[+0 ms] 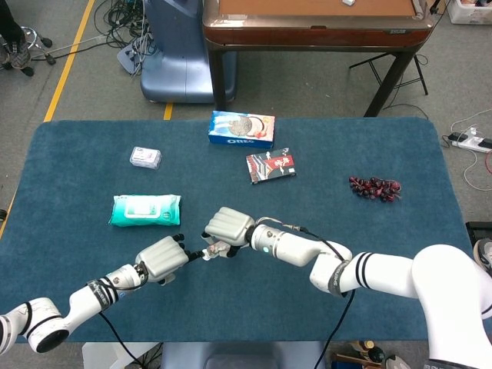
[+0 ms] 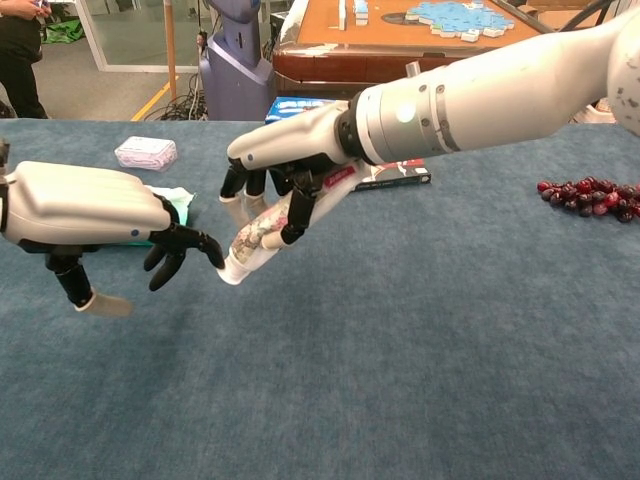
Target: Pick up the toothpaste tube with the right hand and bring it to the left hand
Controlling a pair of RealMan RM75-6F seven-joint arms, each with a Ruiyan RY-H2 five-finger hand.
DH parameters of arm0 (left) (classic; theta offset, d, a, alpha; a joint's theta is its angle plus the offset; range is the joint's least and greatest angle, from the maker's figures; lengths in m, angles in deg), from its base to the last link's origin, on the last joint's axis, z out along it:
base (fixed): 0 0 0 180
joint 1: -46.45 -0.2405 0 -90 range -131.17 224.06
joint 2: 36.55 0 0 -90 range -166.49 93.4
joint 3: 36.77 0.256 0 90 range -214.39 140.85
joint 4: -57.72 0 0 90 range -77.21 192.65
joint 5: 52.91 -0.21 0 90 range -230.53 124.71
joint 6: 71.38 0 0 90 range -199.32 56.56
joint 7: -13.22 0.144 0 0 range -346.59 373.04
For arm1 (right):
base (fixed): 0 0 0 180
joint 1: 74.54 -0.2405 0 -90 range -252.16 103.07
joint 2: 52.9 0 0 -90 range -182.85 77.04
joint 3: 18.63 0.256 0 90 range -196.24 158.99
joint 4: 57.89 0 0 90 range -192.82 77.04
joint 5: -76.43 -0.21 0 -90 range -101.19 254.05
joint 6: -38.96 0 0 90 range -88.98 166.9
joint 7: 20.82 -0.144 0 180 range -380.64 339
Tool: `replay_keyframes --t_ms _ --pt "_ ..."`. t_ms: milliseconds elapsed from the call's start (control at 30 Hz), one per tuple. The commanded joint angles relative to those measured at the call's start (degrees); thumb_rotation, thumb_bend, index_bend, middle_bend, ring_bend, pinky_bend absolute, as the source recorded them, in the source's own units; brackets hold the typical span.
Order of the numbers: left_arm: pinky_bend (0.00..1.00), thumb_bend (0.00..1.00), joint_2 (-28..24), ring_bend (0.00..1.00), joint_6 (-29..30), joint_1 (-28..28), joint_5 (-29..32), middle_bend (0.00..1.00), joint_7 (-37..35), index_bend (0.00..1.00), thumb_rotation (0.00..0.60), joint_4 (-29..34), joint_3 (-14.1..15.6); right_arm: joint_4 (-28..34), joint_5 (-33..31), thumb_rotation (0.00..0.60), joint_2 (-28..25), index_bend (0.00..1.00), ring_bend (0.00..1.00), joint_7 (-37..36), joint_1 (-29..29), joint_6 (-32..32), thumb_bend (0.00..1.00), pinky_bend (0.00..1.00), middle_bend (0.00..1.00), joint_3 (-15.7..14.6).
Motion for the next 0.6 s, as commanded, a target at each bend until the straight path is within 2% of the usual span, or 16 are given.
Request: replay_keyframes --t_ms 33,600 --pt "0.18 0.27 -0.15 0.43 -0.05 0.02 -0.03 0.48 -0.09 0.12 0.6 0.1 0.13 -0.35 1.37 0.6 0.0 1.0 0.83 -1.92 0.19 -0.83 1.0 0.67 0.89 -0.18" --pt "0.18 0.27 0.22 0.43 -0.05 0.12 -0.35 0.48 -0.69 0.12 0.6 -0.35 0.6 -1.13 5.22 0.6 -0.27 1.0 0.84 -8.21 0.04 -3.16 1.0 0.67 0.9 -1.45"
